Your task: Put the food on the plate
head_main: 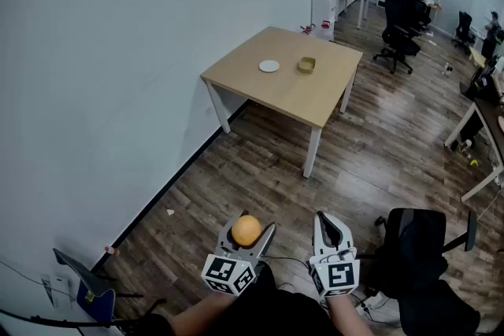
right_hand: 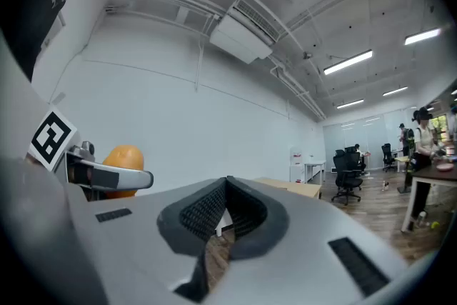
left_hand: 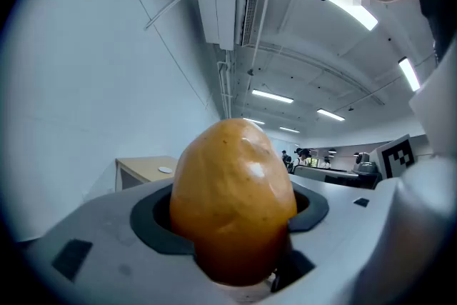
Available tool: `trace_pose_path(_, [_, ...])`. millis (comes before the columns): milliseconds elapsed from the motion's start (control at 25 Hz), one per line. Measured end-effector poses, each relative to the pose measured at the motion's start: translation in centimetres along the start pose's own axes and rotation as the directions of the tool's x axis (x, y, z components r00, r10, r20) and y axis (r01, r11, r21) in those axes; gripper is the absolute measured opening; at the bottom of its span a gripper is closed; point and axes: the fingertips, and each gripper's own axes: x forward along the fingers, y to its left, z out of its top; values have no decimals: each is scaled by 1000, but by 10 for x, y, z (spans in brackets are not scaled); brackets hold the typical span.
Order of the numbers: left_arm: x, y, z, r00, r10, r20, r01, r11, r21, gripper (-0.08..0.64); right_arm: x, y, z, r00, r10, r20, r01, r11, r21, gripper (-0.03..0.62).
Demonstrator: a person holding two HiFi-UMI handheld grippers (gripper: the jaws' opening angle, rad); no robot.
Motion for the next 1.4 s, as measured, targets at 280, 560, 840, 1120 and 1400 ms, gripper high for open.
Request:
trace_pose_path(280, [16, 3, -7, 999, 30, -13, -30, 1000, -9, 316, 5, -22, -11, 1000, -6, -5, 6, 989, 147, 60])
trace_pose_path(560, [65, 48, -19, 998, 55, -16, -55, 998, -28, 316, 54, -45, -35, 997, -12, -72, 20, 993, 113, 60])
trace_pose_path(840, [154, 109, -31, 998, 29, -61, -32, 998, -54, 316, 156, -68, -54, 990, 14, -141, 1, 995, 99, 60])
trace_pose_path(1120, [229, 167, -27, 997, 16, -78, -22, 996, -84, 316, 261, -90, -59, 979, 32, -200, -19, 997, 70, 60])
trace_pose_path(1400, [283, 215, -11, 994, 18, -111, -29, 995, -98, 316, 341, -102, -46, 978, 36, -204, -23, 997, 68, 60])
